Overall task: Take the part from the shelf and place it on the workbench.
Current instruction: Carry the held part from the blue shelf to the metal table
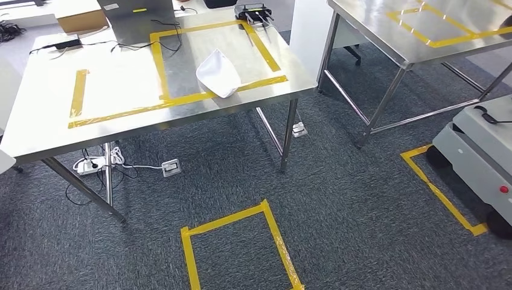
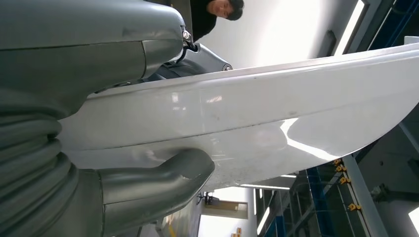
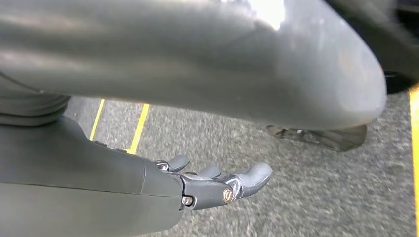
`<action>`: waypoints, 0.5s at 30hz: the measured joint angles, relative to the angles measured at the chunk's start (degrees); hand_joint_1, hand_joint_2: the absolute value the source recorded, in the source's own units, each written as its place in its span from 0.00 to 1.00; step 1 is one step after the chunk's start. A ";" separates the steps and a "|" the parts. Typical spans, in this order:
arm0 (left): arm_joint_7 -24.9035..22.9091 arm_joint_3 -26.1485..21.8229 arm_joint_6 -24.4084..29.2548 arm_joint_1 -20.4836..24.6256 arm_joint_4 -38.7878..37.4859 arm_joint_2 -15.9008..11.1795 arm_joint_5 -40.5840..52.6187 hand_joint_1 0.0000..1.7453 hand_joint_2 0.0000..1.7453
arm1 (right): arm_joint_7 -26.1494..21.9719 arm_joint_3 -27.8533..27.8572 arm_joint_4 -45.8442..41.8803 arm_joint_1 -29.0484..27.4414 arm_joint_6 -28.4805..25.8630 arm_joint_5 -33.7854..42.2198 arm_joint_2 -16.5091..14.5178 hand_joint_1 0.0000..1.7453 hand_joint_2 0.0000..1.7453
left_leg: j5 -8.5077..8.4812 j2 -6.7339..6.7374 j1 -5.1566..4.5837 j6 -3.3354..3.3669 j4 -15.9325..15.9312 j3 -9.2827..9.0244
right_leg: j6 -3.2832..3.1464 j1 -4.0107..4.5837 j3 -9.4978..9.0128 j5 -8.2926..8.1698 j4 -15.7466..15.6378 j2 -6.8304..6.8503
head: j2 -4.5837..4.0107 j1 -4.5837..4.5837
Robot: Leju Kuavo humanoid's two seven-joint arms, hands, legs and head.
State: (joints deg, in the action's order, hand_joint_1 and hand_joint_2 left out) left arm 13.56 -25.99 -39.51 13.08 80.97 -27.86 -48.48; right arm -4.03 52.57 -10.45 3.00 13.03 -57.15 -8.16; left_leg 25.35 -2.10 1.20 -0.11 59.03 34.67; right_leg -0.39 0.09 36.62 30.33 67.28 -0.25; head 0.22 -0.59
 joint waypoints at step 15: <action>-0.01 0.00 0.02 0.05 0.23 0.08 1.12 1.00 1.00 | 0.56 0.10 0.00 0.20 -0.02 0.37 0.10 0.00 0.00 | -0.34 -0.73 -0.34 -1.56 -0.70 -0.20 | -1.05 0.16 -3.19 -2.75 -8.09 -0.51 | 0.00 -0.09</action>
State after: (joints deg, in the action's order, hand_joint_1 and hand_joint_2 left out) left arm 13.55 -25.99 -39.50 13.13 81.20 -27.78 -47.36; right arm -3.46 52.68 -10.45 3.20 13.00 -56.78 -8.05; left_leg 25.01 -2.83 0.86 -1.67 58.34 34.46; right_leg -1.43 0.24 33.43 27.58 59.18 -0.76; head 0.22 -0.68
